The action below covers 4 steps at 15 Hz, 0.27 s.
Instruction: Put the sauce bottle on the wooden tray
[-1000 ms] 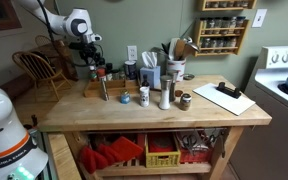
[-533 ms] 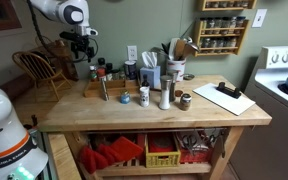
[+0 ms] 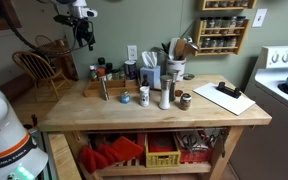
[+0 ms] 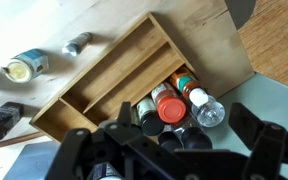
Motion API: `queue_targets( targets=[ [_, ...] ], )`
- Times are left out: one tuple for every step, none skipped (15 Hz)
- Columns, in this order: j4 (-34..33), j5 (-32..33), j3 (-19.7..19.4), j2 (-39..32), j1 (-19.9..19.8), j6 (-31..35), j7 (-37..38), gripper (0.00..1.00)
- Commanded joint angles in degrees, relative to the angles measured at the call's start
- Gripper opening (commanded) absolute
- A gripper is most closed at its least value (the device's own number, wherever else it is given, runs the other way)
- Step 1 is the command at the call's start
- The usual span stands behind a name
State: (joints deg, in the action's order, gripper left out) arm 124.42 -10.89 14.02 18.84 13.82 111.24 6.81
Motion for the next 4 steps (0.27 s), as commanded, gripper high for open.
queue_targets(
  targets=[
    [-0.2, 0.0, 0.1, 0.2, -0.1, -0.2, 0.0, 1.00],
    [-0.2, 0.0, 0.2, 0.0, 0.0, -0.2, 0.0, 1.00],
    [-0.3, 0.0, 0.4, -0.4, 0.1, -0.2, 0.0, 1.00],
    [-0.3, 0.0, 0.5, -0.8, 0.1, -0.2, 0.0, 1.00]
  ],
)
